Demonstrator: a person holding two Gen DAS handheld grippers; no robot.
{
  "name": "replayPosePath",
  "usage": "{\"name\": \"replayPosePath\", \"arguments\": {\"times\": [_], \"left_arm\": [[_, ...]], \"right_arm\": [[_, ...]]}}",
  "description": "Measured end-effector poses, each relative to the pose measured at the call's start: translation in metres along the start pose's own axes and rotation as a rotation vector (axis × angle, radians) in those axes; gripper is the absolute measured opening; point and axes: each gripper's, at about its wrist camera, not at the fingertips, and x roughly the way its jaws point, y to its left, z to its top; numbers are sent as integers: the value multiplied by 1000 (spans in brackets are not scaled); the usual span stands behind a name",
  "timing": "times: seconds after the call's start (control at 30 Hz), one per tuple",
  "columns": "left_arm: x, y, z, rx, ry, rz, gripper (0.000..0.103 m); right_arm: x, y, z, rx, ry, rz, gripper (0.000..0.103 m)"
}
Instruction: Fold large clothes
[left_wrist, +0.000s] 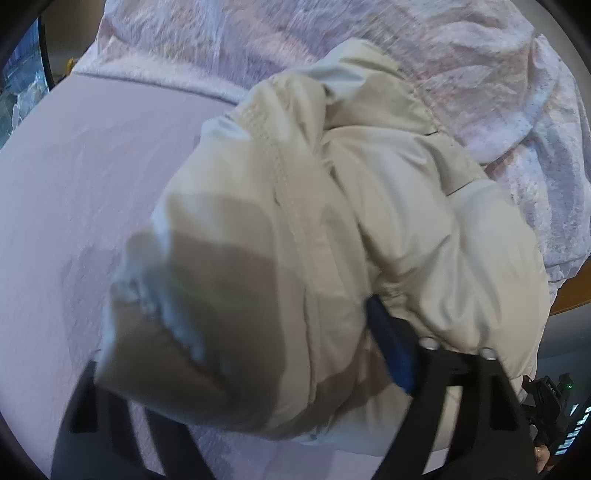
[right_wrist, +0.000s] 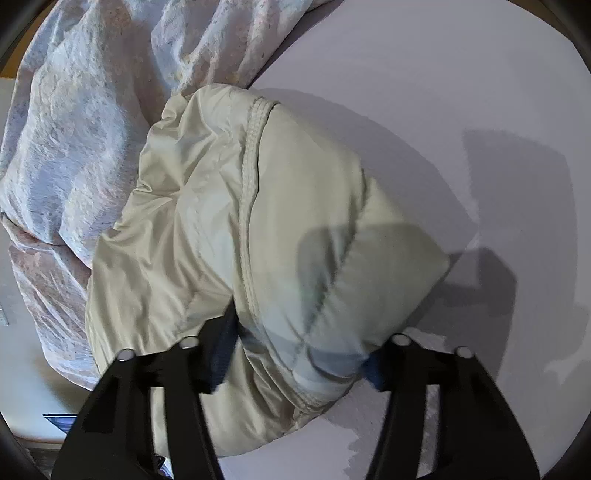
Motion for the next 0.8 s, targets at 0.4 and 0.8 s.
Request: {"name": "replayPosePath", "arguments": {"times": [0.4,0.8], "left_arm": [[-67,11,-13,51,-57,-54,33],[-126,62,-83,35,-27,1,34]], "right_arm": [[-29,-3,-21,-47,34,40,22],[-50,-38,-89,-103,191,67,22]]}}
